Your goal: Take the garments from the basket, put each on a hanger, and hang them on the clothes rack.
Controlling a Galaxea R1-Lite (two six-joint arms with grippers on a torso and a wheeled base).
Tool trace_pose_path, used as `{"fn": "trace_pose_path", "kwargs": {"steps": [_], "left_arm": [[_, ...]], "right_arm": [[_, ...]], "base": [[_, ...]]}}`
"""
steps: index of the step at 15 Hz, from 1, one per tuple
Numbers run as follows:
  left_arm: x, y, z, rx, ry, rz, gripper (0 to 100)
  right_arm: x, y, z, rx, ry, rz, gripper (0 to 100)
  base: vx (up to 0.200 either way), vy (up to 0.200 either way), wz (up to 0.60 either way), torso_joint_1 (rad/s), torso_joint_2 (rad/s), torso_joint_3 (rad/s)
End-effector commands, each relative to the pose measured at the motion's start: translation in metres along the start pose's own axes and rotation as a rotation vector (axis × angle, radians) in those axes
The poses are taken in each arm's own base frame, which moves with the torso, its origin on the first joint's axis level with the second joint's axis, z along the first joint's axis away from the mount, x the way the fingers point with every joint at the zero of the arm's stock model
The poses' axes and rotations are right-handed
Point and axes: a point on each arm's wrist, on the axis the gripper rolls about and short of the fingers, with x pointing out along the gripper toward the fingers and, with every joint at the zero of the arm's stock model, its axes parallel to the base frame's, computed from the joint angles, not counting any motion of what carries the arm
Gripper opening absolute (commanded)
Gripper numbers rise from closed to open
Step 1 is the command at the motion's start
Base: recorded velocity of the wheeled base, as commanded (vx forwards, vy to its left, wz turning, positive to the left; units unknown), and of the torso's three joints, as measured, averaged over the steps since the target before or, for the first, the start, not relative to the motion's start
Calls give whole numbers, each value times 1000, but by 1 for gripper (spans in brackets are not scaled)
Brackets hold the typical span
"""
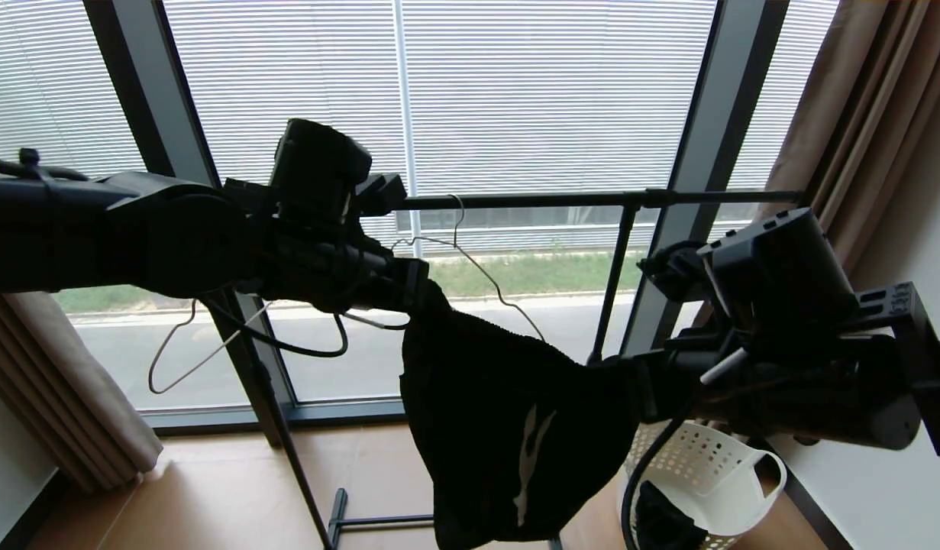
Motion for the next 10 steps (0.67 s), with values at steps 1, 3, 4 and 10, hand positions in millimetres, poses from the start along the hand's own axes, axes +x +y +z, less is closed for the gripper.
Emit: {"fn": "trace_pose_path", "kwargs": {"steps": [1, 3, 4, 10], "left_arm": [[-46, -1, -37, 26, 41, -5, 0], [-46, -19, -72, 68, 146, -52, 0], [-44, -24, -80, 82, 175, -67, 0], [-10, -103, -120, 137, 260, -248, 0]], "right_arm": [[34, -11, 36, 80, -51, -66, 0], [58, 6, 67, 115, -111, -41, 0], [64, 13, 74, 131, -127, -32, 0], [86, 80, 105, 129, -186, 91, 0]], "base": [[0, 0, 0, 0, 0, 0], [0, 0, 0, 0, 0, 0], [0, 0, 0, 0, 0, 0], [0, 0, 0, 0, 0, 0]]}}
